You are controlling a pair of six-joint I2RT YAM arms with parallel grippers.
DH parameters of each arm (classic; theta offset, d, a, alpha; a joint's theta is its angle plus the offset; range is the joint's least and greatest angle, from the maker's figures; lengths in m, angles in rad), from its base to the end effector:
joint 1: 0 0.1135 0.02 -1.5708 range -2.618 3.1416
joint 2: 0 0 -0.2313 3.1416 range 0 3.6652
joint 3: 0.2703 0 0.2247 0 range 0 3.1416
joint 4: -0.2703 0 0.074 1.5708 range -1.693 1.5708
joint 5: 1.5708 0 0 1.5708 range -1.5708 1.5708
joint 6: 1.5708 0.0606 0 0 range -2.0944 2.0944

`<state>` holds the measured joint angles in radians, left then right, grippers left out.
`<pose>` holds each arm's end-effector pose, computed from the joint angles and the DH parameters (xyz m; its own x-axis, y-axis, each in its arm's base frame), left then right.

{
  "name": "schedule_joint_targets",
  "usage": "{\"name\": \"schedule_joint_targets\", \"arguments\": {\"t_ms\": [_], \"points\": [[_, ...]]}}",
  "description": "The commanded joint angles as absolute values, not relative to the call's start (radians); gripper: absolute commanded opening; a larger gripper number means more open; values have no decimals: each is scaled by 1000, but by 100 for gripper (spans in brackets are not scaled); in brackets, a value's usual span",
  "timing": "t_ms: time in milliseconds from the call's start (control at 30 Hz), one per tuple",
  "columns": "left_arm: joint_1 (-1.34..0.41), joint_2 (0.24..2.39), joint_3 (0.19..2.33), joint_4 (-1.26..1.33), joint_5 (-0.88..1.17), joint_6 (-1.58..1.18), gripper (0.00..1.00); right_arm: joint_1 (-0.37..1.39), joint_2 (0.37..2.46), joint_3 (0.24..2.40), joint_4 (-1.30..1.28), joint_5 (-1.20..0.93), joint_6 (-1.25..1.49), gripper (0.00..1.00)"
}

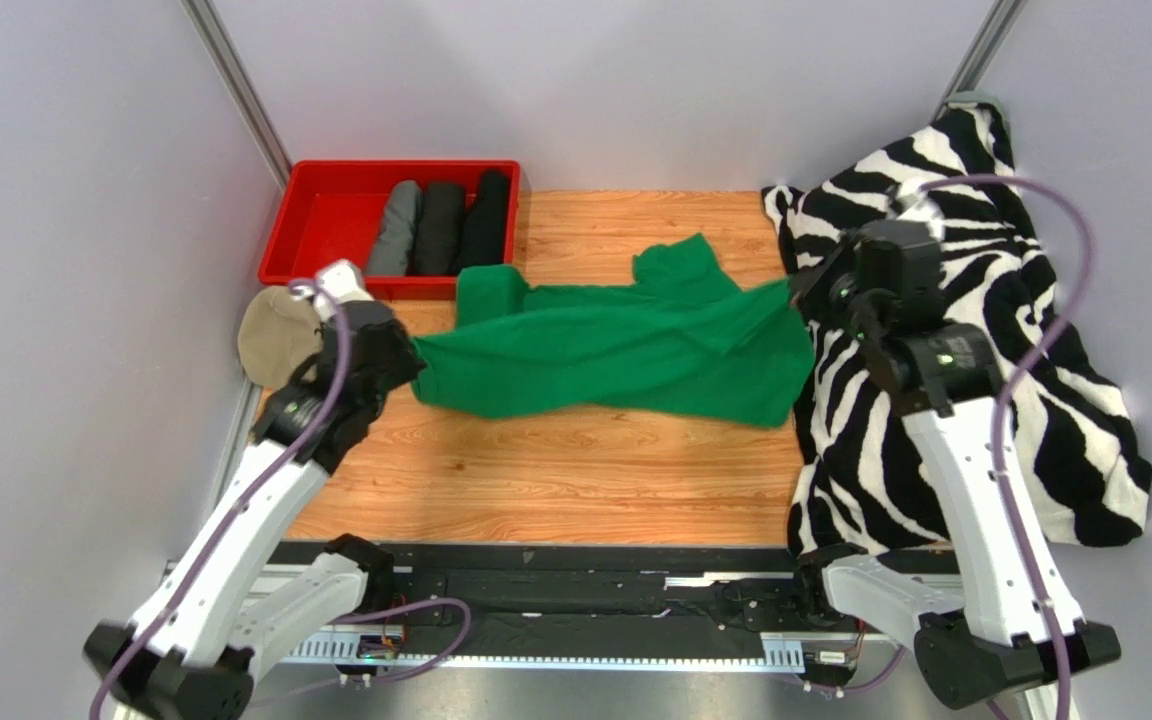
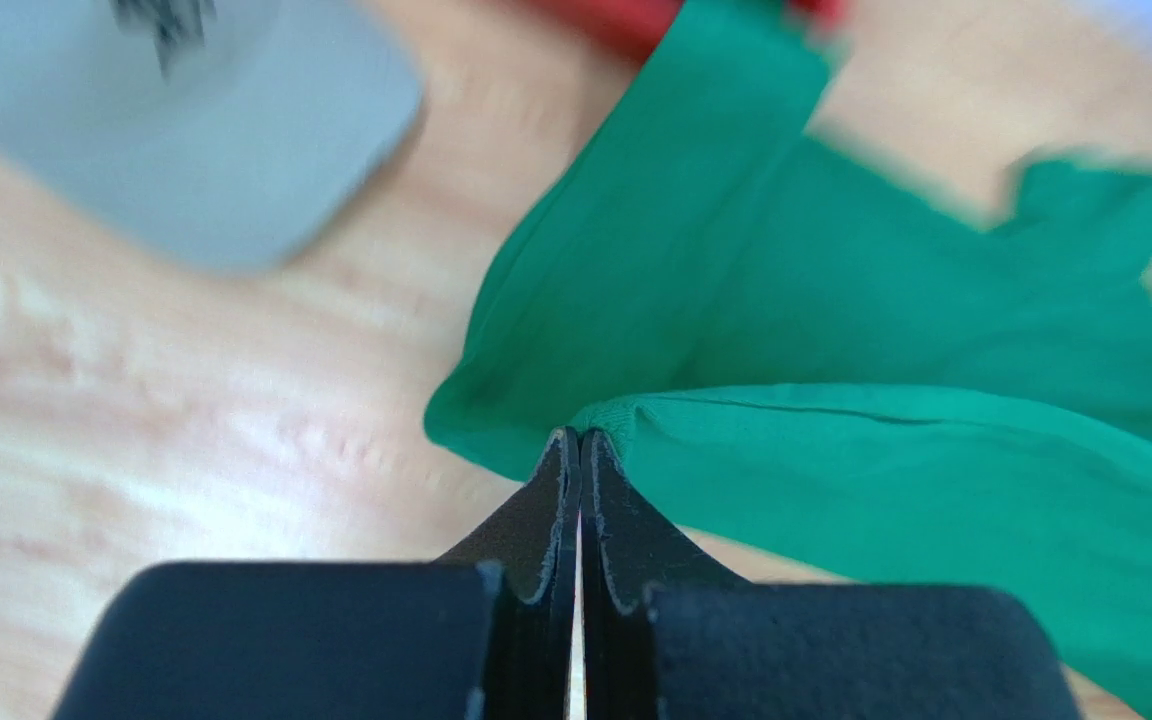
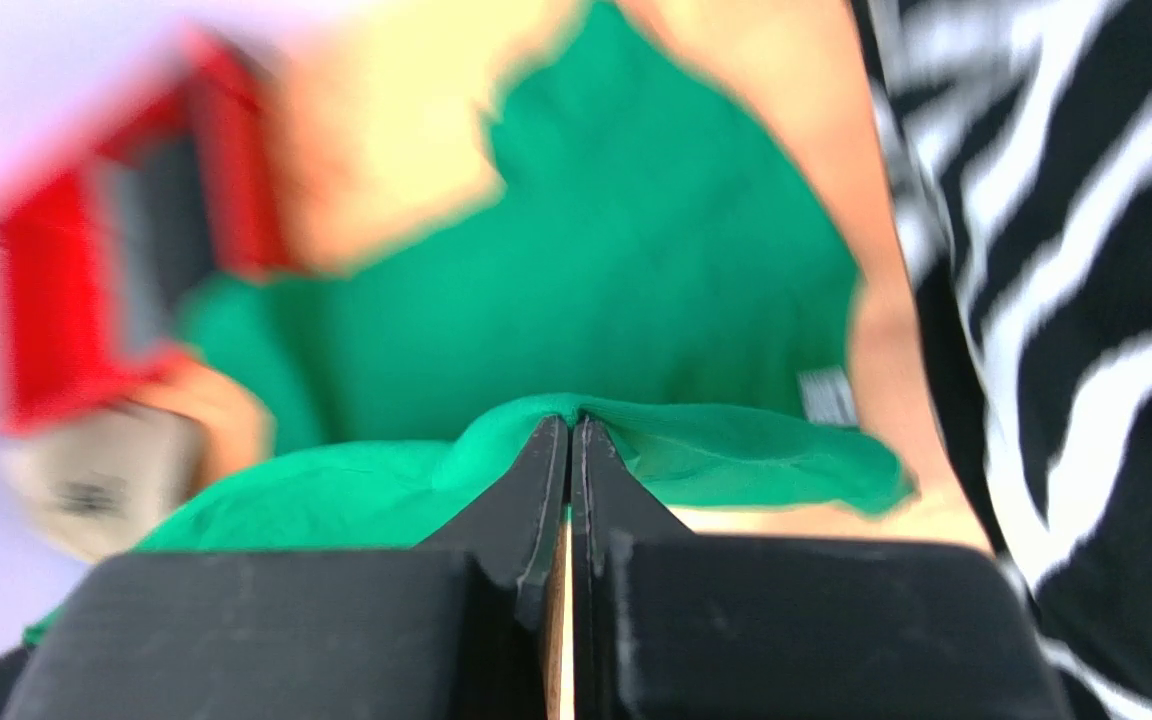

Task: Roll the t-shirts
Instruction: Fold the T-shirt at the center of the board.

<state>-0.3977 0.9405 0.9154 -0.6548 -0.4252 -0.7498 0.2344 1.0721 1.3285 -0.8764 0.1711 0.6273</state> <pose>0.1960 -0.0552 0.2737 -0.4631 -0.4788 -0.7458 -0.3532 0.8715 -0.3402 0.2090 0.0393 0.3519 -0.5128 0.4722 -0.7170 0.2556 0.8812 0.3976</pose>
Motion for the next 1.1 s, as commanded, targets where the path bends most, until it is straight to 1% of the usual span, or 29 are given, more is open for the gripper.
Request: {"name": "schedule_joint_targets", "arguments": {"t_ms": [0,67,133,200,267,300,333,467,567,633,667,733,767,900,1067], "points": [[-396,734,1057,-680,-503,-597,0,236,1026,1615,-861,242,565,0],[-396,637,1092,-638,-494,-531,0,236,1025,1689,-853,259,545,0],[-396,585,1101,-620,-473,-494,0,236,1028,1776,-827,244,528,0],[-397,528,1086,-581,-404,-471,0,236,1054,1863,-819,226,511,0],[-396,499,1072,-574,-336,-477,0,236,1078,1926,-841,227,503,0],[-396,492,1056,-566,-248,-473,0,236,1092,1971,-847,232,493,0],[-396,488,1049,-566,-221,-476,0,236,1100,1985,-845,242,488,0],[-396,517,1054,-592,-259,-466,0,235,1149,2039,-824,285,451,0],[-396,587,1026,-552,-249,-460,0,235,1224,1999,-795,244,440,0],[-396,664,979,-522,-198,-492,0,236,1282,1950,-758,198,437,0],[-396,693,960,-506,-180,-503,0,236,1301,1878,-732,187,433,0],[-394,779,896,-477,-182,-554,0,235,1350,1812,-669,196,416,0],[-391,807,878,-466,-189,-566,0,232,1408,1772,-661,208,410,0],[-359,949,780,-416,-201,-621,0,216,1566,1729,-621,212,388,0],[-336,1152,764,-342,-195,-644,4,215,1712,1764,-606,213,356,0]]}}
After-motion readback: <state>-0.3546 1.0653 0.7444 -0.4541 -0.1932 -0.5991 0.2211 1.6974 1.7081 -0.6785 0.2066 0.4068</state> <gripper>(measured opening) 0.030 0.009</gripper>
